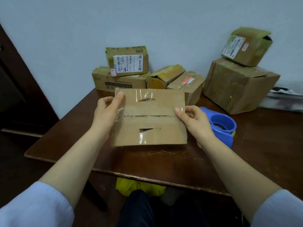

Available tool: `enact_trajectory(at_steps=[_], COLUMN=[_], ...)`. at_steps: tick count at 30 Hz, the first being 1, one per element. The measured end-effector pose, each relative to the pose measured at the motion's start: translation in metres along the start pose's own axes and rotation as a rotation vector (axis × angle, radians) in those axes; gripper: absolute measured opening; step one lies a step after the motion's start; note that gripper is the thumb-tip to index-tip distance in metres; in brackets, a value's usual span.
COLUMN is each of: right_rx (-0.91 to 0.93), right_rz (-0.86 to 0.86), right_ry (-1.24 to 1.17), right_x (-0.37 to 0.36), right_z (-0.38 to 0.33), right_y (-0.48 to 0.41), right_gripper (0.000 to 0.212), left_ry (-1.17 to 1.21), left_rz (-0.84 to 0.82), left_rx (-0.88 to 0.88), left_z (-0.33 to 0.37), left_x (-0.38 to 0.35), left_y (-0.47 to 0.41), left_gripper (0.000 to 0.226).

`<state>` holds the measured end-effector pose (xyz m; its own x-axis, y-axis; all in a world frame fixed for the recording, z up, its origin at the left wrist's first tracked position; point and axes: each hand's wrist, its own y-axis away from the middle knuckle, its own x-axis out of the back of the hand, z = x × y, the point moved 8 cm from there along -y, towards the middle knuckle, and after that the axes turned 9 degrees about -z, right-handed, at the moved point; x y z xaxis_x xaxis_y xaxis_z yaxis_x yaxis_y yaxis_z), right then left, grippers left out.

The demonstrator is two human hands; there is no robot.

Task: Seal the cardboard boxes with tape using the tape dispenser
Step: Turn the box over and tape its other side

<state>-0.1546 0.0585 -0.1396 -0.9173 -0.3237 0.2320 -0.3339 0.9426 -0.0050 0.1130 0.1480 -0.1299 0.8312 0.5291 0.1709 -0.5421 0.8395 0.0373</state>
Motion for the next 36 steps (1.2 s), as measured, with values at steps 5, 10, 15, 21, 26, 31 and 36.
enact_trajectory(at_steps=[5,10,15,21,26,31,36], right_rx=[-0.255,-0.157,0.087,-0.323,-0.221,-0.216,-0.101], right_rz=[-0.173,-0.176,0.175,-0.053,-0.120,-0.072,-0.268], right_ry=[-0.019,0.106,0.823,1.393,1.402,0.952,0.084], right_x=[-0.014,-0.016,0.045,0.076,0.066,0.087,0.089], right_z=[0.022,0.017,-0.016,0.019,0.022,0.017,-0.001], right_y=[-0.010,-0.011,0.003,0.012,0.005,0.014,0.045], right_gripper=[0.029,0.031,0.033,0.056,0.043,0.047,0.049], left_ry=[-0.397,-1.090,-1.075,-1.385,-1.417,-1.109,-0.176], left_rz=[-0.155,-0.219,-0.823,-0.879,-0.739,-0.620,-0.421], left_rx=[0.211,0.088,-0.093,0.055,0.192,0.017,0.049], left_z=[-0.016,-0.004,-0.008,-0.040,-0.034,-0.001,0.039], left_x=[0.009,-0.001,-0.087,-0.106,-0.092,-0.102,-0.120], left_y=[-0.003,0.010,0.031,0.031,0.039,0.042,0.034], left_gripper=[0.076,0.100,0.126,0.131,0.133,0.112,0.033])
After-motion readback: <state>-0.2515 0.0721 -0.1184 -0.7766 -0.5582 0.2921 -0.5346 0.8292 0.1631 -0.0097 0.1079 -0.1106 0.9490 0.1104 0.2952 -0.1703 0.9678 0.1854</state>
